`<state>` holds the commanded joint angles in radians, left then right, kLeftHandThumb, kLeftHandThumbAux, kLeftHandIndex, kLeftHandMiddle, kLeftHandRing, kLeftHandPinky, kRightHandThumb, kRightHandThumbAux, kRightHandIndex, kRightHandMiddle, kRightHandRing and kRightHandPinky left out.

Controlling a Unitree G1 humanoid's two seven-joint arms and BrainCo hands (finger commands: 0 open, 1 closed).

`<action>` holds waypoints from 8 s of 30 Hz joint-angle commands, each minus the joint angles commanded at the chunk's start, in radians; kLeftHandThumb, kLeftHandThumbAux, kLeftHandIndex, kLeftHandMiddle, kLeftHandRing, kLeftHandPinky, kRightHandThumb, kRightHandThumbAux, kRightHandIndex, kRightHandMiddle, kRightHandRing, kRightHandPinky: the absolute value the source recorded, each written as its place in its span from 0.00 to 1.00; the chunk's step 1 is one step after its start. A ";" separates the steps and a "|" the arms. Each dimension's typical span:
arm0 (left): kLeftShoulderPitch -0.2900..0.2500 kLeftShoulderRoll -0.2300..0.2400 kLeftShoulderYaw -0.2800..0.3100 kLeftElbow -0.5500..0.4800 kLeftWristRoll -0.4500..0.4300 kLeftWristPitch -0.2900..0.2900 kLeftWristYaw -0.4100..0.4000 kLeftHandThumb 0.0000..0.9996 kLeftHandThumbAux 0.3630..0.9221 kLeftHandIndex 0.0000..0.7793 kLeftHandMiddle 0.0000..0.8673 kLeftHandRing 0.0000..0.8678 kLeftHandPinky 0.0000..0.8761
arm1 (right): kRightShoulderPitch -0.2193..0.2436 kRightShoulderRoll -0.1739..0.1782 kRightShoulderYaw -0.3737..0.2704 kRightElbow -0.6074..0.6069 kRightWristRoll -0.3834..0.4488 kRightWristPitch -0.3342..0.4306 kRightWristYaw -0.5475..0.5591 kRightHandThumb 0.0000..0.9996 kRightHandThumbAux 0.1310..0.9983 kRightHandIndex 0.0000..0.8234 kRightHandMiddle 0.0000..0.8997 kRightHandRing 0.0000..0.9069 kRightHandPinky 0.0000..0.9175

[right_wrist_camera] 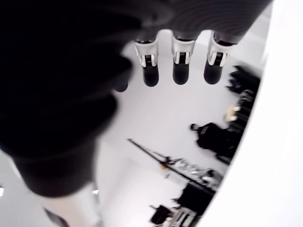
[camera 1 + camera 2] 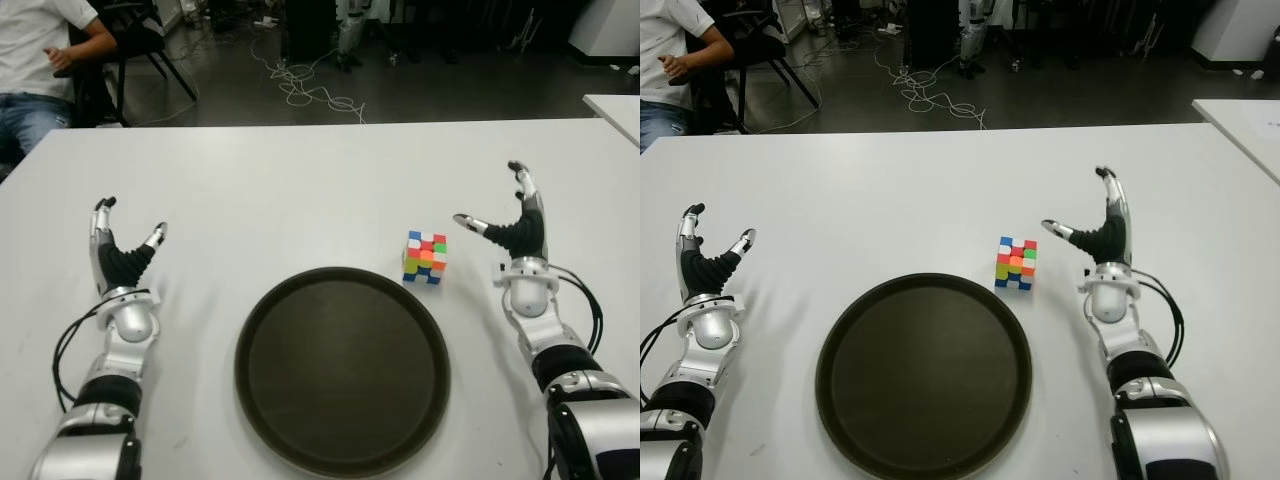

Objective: Pick up the Rubik's Cube and put it in the plate

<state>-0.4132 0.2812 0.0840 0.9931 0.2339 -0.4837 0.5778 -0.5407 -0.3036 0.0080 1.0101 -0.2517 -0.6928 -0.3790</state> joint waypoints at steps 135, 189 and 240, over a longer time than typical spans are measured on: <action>-0.015 -0.019 -0.008 0.010 0.009 0.026 0.037 0.00 0.63 0.05 0.05 0.03 0.02 | 0.058 -0.234 0.293 -0.867 -0.298 0.761 0.881 0.14 1.00 0.00 0.73 0.81 0.76; -0.014 -0.018 0.000 0.011 -0.011 0.028 0.010 0.00 0.65 0.04 0.06 0.03 0.03 | 0.149 -0.188 0.206 -0.937 -0.257 0.817 0.733 0.00 0.77 0.02 0.03 0.01 0.00; -0.017 -0.019 -0.002 0.014 -0.014 0.021 0.010 0.00 0.65 0.04 0.04 0.02 0.02 | 0.141 -0.073 0.089 -0.646 0.086 0.512 0.756 0.00 0.54 0.00 0.00 0.00 0.00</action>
<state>-0.4298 0.2622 0.0820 1.0072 0.2195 -0.4626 0.5879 -0.3999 -0.3762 0.0967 0.3637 -0.1657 -0.1811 0.3770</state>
